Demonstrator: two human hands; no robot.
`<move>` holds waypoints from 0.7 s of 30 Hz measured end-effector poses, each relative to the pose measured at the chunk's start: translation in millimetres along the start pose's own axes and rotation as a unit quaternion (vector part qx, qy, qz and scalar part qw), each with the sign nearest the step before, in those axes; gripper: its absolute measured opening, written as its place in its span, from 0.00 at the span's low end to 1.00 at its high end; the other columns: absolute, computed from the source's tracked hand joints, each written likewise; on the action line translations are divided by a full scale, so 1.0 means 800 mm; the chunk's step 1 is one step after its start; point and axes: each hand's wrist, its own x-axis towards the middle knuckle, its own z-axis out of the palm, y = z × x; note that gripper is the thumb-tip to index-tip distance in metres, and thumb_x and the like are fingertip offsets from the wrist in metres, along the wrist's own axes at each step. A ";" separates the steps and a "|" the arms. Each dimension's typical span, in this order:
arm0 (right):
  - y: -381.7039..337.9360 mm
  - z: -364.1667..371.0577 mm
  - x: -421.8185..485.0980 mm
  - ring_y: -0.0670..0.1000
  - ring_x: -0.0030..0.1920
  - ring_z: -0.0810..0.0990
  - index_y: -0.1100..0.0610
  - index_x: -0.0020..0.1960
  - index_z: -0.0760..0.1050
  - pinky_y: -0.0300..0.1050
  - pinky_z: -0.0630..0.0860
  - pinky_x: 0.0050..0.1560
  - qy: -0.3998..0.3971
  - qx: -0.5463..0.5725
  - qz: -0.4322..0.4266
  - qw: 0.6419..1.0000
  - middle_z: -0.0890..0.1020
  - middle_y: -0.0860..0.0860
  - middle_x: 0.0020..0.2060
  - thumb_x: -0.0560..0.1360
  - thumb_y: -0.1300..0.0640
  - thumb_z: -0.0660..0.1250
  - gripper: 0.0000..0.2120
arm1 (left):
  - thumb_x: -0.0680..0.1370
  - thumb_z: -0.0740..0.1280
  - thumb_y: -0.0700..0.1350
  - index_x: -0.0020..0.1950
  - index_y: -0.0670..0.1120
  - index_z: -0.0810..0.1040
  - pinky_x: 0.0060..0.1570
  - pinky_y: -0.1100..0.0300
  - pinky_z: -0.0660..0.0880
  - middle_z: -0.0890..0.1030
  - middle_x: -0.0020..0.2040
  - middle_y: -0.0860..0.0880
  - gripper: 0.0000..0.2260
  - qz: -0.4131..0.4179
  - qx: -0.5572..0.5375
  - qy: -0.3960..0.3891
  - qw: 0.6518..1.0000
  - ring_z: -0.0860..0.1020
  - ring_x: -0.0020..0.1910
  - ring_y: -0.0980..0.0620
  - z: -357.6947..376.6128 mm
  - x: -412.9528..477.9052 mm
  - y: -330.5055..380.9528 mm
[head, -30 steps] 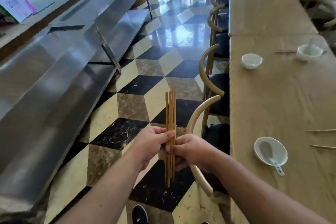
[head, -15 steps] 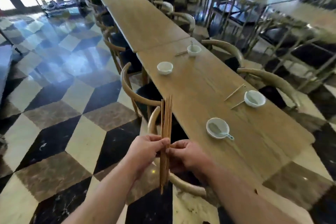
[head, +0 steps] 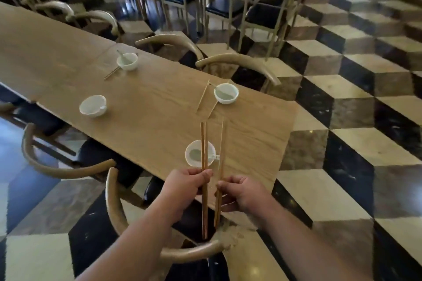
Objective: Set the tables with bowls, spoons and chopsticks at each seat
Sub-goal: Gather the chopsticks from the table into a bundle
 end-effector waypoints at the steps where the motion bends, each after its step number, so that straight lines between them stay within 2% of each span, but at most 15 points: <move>1: 0.003 -0.009 0.024 0.52 0.40 0.88 0.61 0.57 0.83 0.47 0.86 0.42 0.031 0.009 0.007 0.999 0.89 0.55 0.42 0.83 0.59 0.71 0.06 | 0.82 0.73 0.48 0.51 0.45 0.88 0.28 0.67 0.78 0.88 0.36 0.51 0.08 -0.010 0.005 0.008 1.000 0.86 0.33 0.56 -0.001 0.018 0.003; 5: 0.034 -0.038 0.121 0.54 0.37 0.85 0.62 0.48 0.80 0.48 0.84 0.35 0.128 0.020 0.085 0.988 0.84 0.58 0.40 0.83 0.61 0.70 0.06 | 0.82 0.73 0.46 0.53 0.43 0.87 0.28 0.69 0.78 0.89 0.37 0.50 0.07 -0.039 0.040 0.018 0.998 0.87 0.34 0.58 -0.018 0.079 0.007; 8: 0.056 -0.041 0.174 0.55 0.39 0.83 0.62 0.49 0.80 0.48 0.83 0.32 0.156 0.011 0.131 0.979 0.84 0.60 0.42 0.81 0.61 0.73 0.05 | 0.81 0.74 0.47 0.53 0.44 0.88 0.34 0.67 0.80 0.90 0.43 0.48 0.07 -0.047 0.055 0.018 0.997 0.89 0.41 0.54 -0.028 0.114 0.015; 11: 0.061 -0.035 0.204 0.55 0.38 0.84 0.62 0.48 0.81 0.52 0.86 0.38 0.165 0.010 0.142 0.976 0.84 0.59 0.41 0.81 0.60 0.74 0.06 | 0.81 0.74 0.47 0.54 0.45 0.88 0.47 0.59 0.83 0.90 0.45 0.48 0.07 -0.052 0.070 0.005 0.996 0.89 0.48 0.51 -0.031 0.141 0.024; 13: 0.058 -0.034 0.212 0.53 0.36 0.84 0.62 0.48 0.81 0.49 0.85 0.36 0.167 0.018 0.140 0.976 0.84 0.57 0.39 0.81 0.59 0.74 0.06 | 0.82 0.74 0.47 0.54 0.45 0.88 0.52 0.56 0.84 0.90 0.46 0.47 0.08 -0.050 0.084 -0.010 0.995 0.89 0.49 0.49 -0.033 0.155 0.031; 15: 0.053 -0.037 0.211 0.52 0.35 0.84 0.61 0.48 0.81 0.46 0.83 0.33 0.174 0.043 0.140 0.974 0.85 0.56 0.38 0.82 0.58 0.72 0.07 | 0.81 0.74 0.48 0.55 0.44 0.89 0.51 0.56 0.84 0.90 0.48 0.45 0.08 -0.046 0.088 -0.017 0.995 0.88 0.51 0.46 -0.040 0.166 0.037; 18: 0.048 -0.049 0.197 0.53 0.35 0.84 0.63 0.51 0.80 0.44 0.82 0.33 0.212 0.073 0.143 0.964 0.85 0.58 0.41 0.85 0.56 0.69 0.09 | 0.81 0.74 0.48 0.57 0.45 0.89 0.45 0.63 0.81 0.90 0.49 0.46 0.09 -0.042 0.081 -0.029 0.995 0.88 0.52 0.47 -0.057 0.179 0.048; 21: 0.037 -0.052 0.185 0.54 0.33 0.84 0.65 0.51 0.82 0.49 0.82 0.34 0.287 0.075 0.108 0.949 0.87 0.59 0.38 0.83 0.58 0.69 0.10 | 0.81 0.74 0.47 0.56 0.43 0.89 0.50 0.58 0.84 0.90 0.48 0.44 0.09 -0.026 0.059 -0.045 0.997 0.88 0.53 0.45 -0.080 0.188 0.055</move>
